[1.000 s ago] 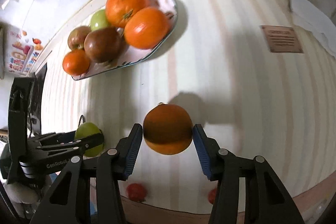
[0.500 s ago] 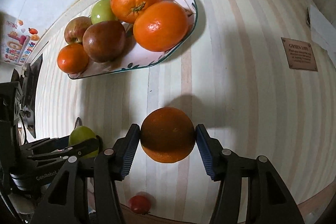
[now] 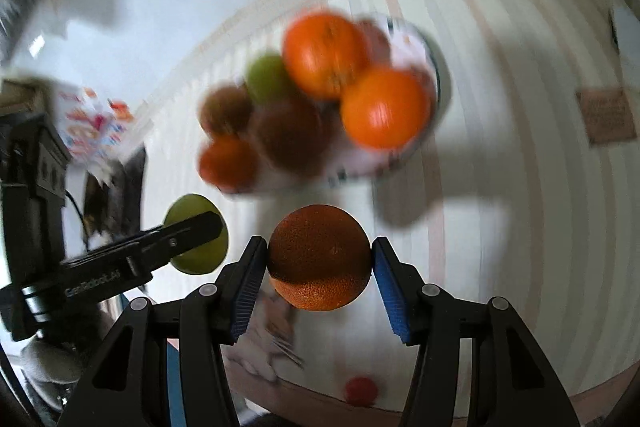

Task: Organize fruits
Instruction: 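Carry both fruits onto the floral plate and open both tools, then lift both open tools away from the plate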

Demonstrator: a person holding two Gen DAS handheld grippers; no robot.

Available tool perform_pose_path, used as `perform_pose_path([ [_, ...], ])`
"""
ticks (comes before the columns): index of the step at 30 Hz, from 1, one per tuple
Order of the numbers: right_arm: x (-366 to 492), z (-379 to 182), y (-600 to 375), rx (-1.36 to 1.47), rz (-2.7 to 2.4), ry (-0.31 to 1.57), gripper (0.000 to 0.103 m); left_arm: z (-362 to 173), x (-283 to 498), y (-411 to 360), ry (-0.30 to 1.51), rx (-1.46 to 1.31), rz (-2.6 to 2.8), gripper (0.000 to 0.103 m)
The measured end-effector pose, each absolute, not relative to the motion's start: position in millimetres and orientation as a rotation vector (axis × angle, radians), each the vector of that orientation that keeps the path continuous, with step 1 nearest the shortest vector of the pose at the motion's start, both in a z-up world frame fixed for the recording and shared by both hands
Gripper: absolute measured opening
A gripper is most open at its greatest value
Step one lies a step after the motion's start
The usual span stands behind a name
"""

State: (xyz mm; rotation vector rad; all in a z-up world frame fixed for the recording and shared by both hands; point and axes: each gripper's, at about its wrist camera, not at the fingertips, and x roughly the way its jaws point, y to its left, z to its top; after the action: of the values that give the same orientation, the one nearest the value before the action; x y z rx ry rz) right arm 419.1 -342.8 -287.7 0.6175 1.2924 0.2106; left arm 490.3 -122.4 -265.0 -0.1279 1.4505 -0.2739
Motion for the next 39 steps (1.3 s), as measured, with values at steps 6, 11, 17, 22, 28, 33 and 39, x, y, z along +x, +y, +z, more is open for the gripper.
perform_pose_path([
  [6, 467.5, -269.5, -372.1, 0.591, 0.141, 1.221, 0.057, -271.1, 538.5, -128.5, 1.439, -0.112, -0.221, 0.052],
  [11, 509.2, -279.5, -388.9, 0.536, 0.083, 1.227, 0.057, -281.0, 566.9, -128.0, 1.459, -0.056, -0.179, 0.052],
  [17, 535.5, -307.1, -387.7, 0.454, 0.059, 1.283, 0.057, -299.2, 574.0, -139.1, 1.505, -0.018, -0.176, 0.052],
  [22, 544.4, -320.9, -380.9, 0.408, 0.073, 1.301, 0.057, -311.0, 572.7, -140.0, 1.541, -0.019, -0.135, 0.052],
  [28, 545.7, -332.8, -384.2, 0.455, 0.073, 1.349, 0.063, -306.4, 572.6, -138.8, 1.522, -0.048, -0.145, 0.080],
  [33, 542.3, -335.1, -383.1, 0.449, 0.072, 1.352, 0.069, -294.5, 573.4, -135.7, 1.488, -0.057, -0.146, 0.084],
  [39, 534.6, -311.9, -373.0, 0.311, -0.004, 1.335, 0.095, -279.7, 563.0, -130.1, 1.444, -0.026, -0.103, 0.086],
])
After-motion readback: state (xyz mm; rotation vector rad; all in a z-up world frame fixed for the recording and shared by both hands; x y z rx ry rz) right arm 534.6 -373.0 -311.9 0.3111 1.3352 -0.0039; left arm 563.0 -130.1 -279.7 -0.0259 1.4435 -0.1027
